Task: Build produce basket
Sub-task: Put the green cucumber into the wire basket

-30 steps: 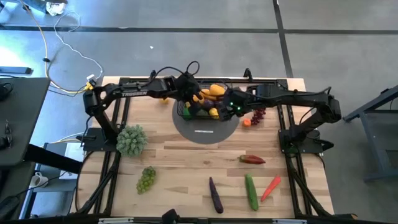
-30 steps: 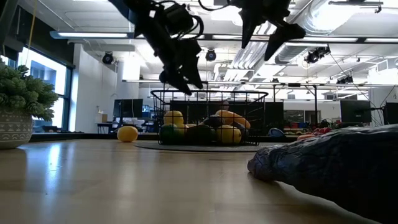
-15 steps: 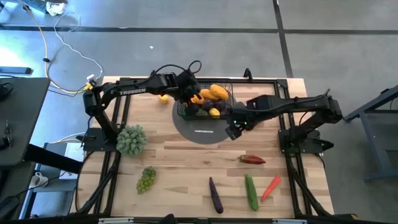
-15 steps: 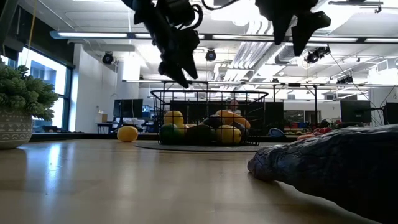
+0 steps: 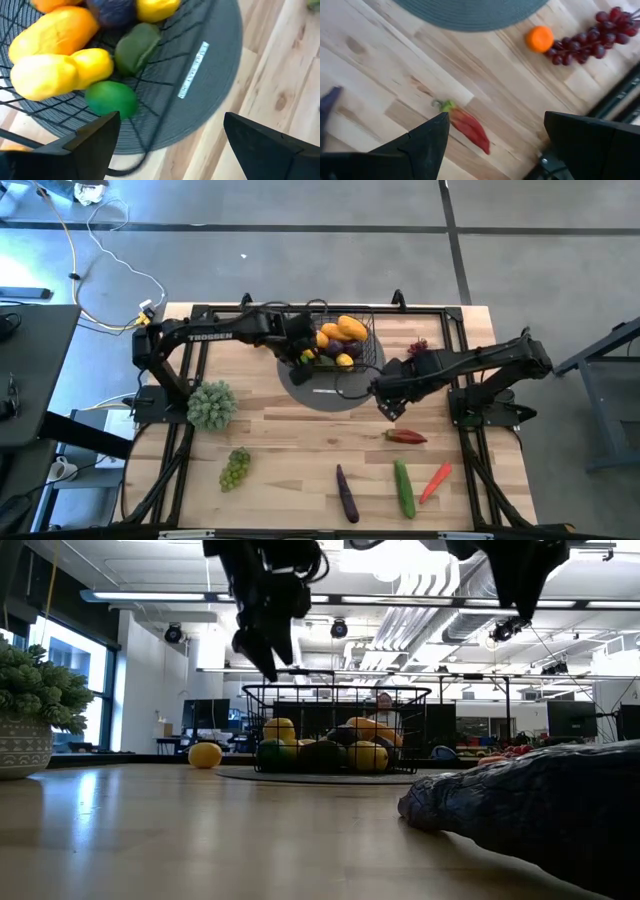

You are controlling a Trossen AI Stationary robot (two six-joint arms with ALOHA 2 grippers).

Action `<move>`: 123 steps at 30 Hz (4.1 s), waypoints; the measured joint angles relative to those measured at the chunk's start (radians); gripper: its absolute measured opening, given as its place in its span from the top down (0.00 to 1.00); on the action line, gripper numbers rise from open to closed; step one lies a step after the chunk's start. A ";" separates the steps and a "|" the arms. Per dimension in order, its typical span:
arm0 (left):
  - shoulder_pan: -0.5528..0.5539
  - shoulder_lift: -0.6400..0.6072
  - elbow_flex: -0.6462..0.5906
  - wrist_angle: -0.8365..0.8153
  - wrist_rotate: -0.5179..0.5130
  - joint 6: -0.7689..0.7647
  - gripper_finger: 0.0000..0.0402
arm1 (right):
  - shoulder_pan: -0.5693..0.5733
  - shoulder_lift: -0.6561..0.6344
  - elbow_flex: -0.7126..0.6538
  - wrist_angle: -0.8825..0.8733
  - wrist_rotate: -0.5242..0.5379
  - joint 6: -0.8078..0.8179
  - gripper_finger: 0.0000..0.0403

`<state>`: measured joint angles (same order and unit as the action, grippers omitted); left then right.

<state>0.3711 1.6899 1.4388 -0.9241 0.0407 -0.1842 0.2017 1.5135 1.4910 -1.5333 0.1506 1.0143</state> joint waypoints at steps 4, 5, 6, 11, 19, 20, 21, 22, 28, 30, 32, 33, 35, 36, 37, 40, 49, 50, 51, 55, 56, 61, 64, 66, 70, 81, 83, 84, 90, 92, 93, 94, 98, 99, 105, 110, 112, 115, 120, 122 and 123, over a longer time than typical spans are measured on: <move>-0.071 -0.032 0.000 0.001 -0.085 -0.050 0.14 | 0.043 0.000 0.000 -0.020 0.006 0.002 0.23; -0.087 -0.037 0.000 -0.001 -0.097 -0.066 0.14 | 0.054 0.000 0.000 -0.020 0.006 0.002 0.23; -0.104 -0.041 0.000 -0.002 -0.104 -0.078 0.14 | 0.066 0.000 0.000 -0.020 0.006 0.004 0.23; -0.187 -0.067 0.000 -0.008 -0.091 -0.093 0.14 | 0.116 0.000 0.000 -0.019 0.006 0.074 0.23; -0.294 -0.097 0.000 -0.071 -0.066 -0.094 0.14 | 0.229 0.000 0.000 -0.014 -0.014 0.362 0.23; -0.305 -0.097 0.000 -0.079 -0.063 -0.094 0.14 | 0.244 0.000 0.000 -0.014 -0.014 0.407 0.23; -0.315 -0.097 0.000 -0.086 -0.054 -0.094 0.14 | 0.260 0.001 0.000 -0.014 -0.015 0.450 0.23; -0.323 -0.097 0.000 -0.094 -0.044 -0.094 0.14 | 0.277 0.003 0.000 -0.012 -0.018 0.490 0.23; -0.379 -0.097 -0.001 -0.113 -0.006 -0.119 0.14 | 0.373 0.024 0.000 0.011 -0.028 0.682 0.23; -0.401 -0.097 -0.001 -0.113 -0.005 -0.112 0.14 | 0.403 0.041 0.000 0.014 -0.028 0.732 0.23; -0.422 -0.097 -0.001 -0.112 -0.004 -0.103 0.14 | 0.432 0.062 0.000 0.030 -0.028 0.770 0.23; -0.431 -0.097 -0.001 -0.113 -0.006 -0.101 0.14 | 0.444 0.073 0.000 0.040 -0.029 0.785 0.23; -0.447 -0.097 -0.001 -0.112 -0.008 -0.101 0.14 | 0.467 0.098 0.000 0.061 -0.037 0.811 0.23; -0.454 -0.097 -0.001 -0.112 -0.008 -0.101 0.14 | 0.478 0.113 0.000 0.067 -0.043 0.824 0.23; -0.460 -0.097 -0.001 -0.112 -0.008 -0.101 0.14 | 0.486 0.126 -0.001 0.074 -0.050 0.836 0.23; -0.475 -0.097 -0.001 -0.112 -0.009 -0.101 0.14 | 0.512 0.163 -0.001 0.108 -0.056 0.873 0.23; -0.491 -0.097 -0.001 -0.111 -0.011 -0.101 0.14 | 0.541 0.273 -0.001 0.199 -0.106 0.927 0.23; -0.491 -0.097 -0.001 -0.112 -0.011 -0.101 0.14 | 0.541 0.285 -0.001 0.206 -0.110 0.927 0.23; -0.491 -0.097 -0.001 -0.111 -0.011 -0.101 0.14 | 0.541 0.299 -0.001 0.214 -0.118 0.927 0.23; -0.491 -0.097 -0.001 -0.111 -0.011 -0.101 0.14 | 0.541 0.355 -0.001 0.245 -0.134 0.942 0.24; -0.491 -0.097 -0.001 -0.111 -0.011 -0.101 0.14 | 0.541 0.368 -0.001 0.254 -0.135 0.945 0.24; -0.491 -0.097 -0.001 -0.111 -0.011 -0.101 0.14 | 0.541 0.430 -0.001 0.295 -0.153 0.945 0.30; -0.491 -0.097 -0.001 -0.111 -0.011 -0.101 0.14 | 0.541 0.452 -0.001 0.294 -0.155 0.951 0.33; -0.491 -0.097 -0.001 -0.111 -0.011 -0.101 0.14 | 0.541 0.466 -0.001 0.293 -0.155 0.953 0.34; -0.491 -0.097 -0.001 -0.111 -0.010 -0.101 0.14 | 0.542 0.491 -0.001 0.293 -0.155 0.965 0.35; -0.491 -0.097 -0.001 -0.111 -0.010 -0.101 0.14 | 0.545 0.560 -0.001 0.290 -0.171 1.003 0.35; -0.491 -0.097 -0.001 -0.111 -0.010 -0.101 0.14 | 0.545 0.575 -0.001 0.293 -0.188 1.004 0.35; -0.491 -0.097 -0.001 -0.111 -0.010 -0.101 0.14 | 0.545 0.580 -0.001 0.293 -0.196 1.004 0.35; -0.491 -0.097 -0.001 -0.111 -0.010 -0.101 0.14 | 0.545 0.587 -0.001 0.293 -0.212 1.011 0.38; -0.491 -0.097 -0.001 -0.111 -0.010 -0.101 0.14 | 0.545 0.587 -0.001 0.293 -0.212 1.012 0.42; -0.491 -0.097 -0.001 -0.111 -0.010 -0.101 0.14 | 0.545 0.587 -0.001 0.293 -0.212 1.012 0.44; -0.491 -0.097 -0.001 -0.111 -0.010 -0.101 0.14 | 0.545 0.587 -0.001 0.293 -0.212 1.012 0.47; -0.491 -0.097 -0.001 -0.111 -0.010 -0.093 0.14 | 0.545 0.587 -0.001 0.292 -0.216 1.010 0.61; -0.491 -0.097 -0.001 -0.111 -0.010 -0.092 0.14 | 0.545 0.586 -0.001 0.291 -0.219 1.010 0.65; -0.491 -0.097 -0.001 -0.112 -0.008 -0.083 0.14 | 0.545 0.561 0.000 0.294 -0.204 1.010 0.81; -0.491 -0.104 0.020 -0.126 -0.030 -0.070 0.14 | 0.545 0.499 0.000 0.280 -0.111 1.012 0.80; -0.489 -0.108 0.032 -0.130 -0.031 -0.060 0.14 | 0.540 0.471 0.000 0.272 -0.060 1.012 0.79; -0.488 -0.116 0.054 -0.129 -0.056 -0.036 0.14 | 0.531 0.429 0.000 0.268 0.027 1.012 0.79; -0.488 -0.139 0.061 -0.135 -0.133 0.003 0.14 | 0.502 0.359 0.000 0.261 0.175 0.996 0.79; -0.488 -0.151 0.061 -0.141 -0.166 0.005 0.14 | 0.486 0.332 0.000 0.251 0.230 0.983 0.79; -0.488 -0.158 0.061 -0.141 -0.183 0.005 0.14 | 0.478 0.318 0.000 0.244 0.256 0.974 0.79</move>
<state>-0.1173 1.5322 1.4998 -1.0655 -0.1418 -0.1791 0.6798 1.8318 1.4906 -1.2896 0.4070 1.9880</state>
